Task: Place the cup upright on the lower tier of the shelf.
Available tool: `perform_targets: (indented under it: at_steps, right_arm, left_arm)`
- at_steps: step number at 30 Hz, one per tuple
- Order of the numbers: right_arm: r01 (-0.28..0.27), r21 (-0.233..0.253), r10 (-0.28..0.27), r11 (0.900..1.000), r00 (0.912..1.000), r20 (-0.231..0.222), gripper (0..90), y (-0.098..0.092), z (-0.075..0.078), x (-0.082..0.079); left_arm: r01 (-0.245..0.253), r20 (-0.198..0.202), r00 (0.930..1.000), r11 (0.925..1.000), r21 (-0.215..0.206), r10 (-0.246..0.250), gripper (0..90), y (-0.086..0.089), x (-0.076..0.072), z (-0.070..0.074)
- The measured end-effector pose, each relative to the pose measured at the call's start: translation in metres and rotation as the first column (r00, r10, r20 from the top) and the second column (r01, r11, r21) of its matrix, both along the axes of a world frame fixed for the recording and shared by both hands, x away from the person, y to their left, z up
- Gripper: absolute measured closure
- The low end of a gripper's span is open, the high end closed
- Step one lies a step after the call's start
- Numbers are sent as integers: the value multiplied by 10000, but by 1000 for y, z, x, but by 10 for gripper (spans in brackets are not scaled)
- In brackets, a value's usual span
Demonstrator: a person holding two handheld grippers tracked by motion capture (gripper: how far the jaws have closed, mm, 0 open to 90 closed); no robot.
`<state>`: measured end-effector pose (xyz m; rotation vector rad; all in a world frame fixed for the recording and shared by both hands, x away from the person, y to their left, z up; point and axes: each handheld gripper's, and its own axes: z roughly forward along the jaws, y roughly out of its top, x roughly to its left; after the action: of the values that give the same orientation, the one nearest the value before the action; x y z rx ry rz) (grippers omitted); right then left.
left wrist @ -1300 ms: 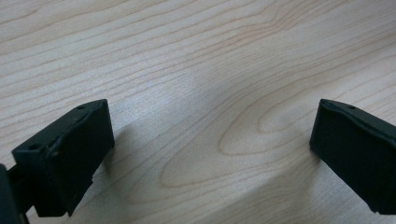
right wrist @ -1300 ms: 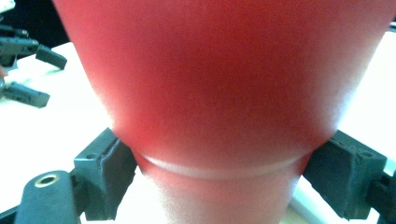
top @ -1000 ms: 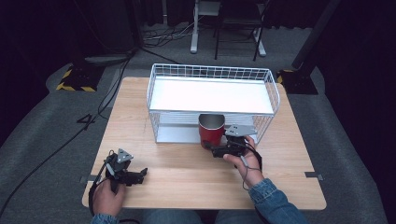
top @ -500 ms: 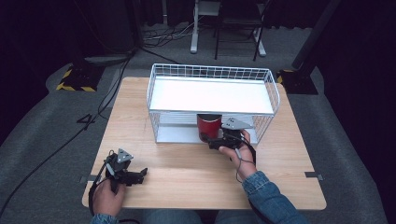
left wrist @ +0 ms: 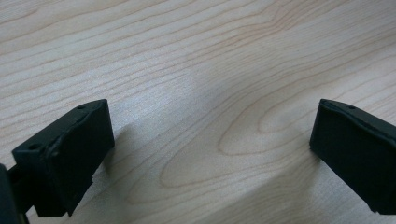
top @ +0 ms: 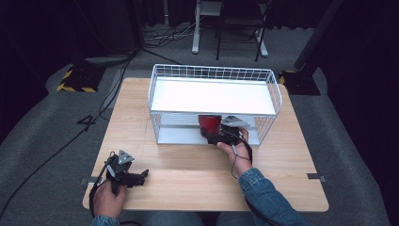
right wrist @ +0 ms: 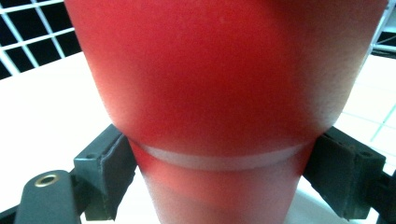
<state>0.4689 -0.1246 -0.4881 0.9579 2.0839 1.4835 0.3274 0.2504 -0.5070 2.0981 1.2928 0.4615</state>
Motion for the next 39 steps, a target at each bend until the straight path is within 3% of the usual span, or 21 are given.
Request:
perform_targets:
  at_steps: [8,27,33,39]
  right_arm:
    - [203,-205,-201,9996,9997,112,165,1,-9,4]
    - [95,-140,-98,9999,9997,-237,152,0,-7,7]
    - [265,-296,-271,9992,9995,-188,155,1,-5,4]
    - [45,-677,-64,9977,9996,-273,158,-10,-2,-3]
  left_arm:
    - [-23,11,10000,10000,-17,23,0,0,0,0]
    - [7,-4,10000,10000,19,-7,0,0,0,0]
    - [-8,7,10000,10000,-1,8,0,0,0,0]
    - [50,13,10000,10000,24,-50,1,1,-2,0]
